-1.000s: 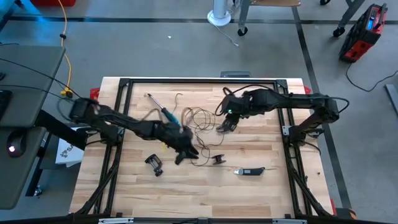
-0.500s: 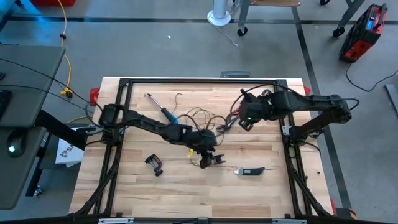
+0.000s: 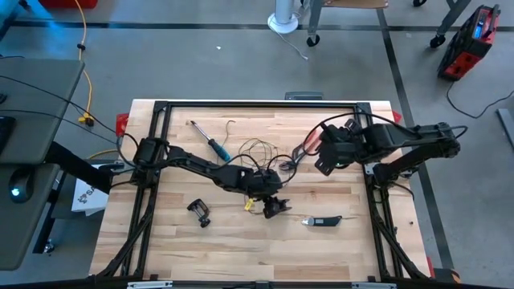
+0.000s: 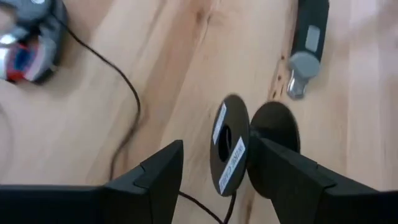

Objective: Coil cords
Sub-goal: Coil the black wire onto the black spool

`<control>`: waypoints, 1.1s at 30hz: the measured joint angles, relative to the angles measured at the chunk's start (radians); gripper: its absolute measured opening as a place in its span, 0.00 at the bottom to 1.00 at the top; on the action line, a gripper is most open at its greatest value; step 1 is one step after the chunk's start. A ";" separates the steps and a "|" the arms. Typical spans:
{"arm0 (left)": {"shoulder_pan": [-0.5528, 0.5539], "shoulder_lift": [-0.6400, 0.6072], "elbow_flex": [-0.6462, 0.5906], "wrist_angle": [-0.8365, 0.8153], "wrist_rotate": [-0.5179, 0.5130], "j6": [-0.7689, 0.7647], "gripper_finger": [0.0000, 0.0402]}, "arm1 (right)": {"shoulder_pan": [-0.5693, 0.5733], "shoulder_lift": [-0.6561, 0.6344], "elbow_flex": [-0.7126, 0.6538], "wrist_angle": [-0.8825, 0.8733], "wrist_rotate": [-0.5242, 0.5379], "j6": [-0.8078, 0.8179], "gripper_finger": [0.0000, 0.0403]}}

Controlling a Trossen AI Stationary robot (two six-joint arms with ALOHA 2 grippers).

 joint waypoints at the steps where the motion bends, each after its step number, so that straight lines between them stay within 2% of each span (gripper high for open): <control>1: 0.000 0.003 -0.001 -0.002 0.012 0.000 0.50 | 0.007 -0.001 0.000 0.000 0.009 0.001 0.56; 12: -0.037 0.011 0.000 -0.001 -0.043 0.042 0.47 | 0.019 -0.001 0.000 0.002 0.041 -0.007 0.56; 20: -0.035 0.032 0.000 0.030 -0.043 0.035 0.28 | 0.019 -0.001 0.000 0.054 0.041 -0.007 0.56; 27: -0.030 0.033 0.003 0.044 -0.020 0.033 0.03 | 0.019 -0.001 0.000 0.089 0.041 -0.007 0.56; 33: -0.012 -0.018 0.050 -0.025 0.017 0.098 0.01 | 0.019 -0.003 0.000 0.094 0.038 -0.026 0.56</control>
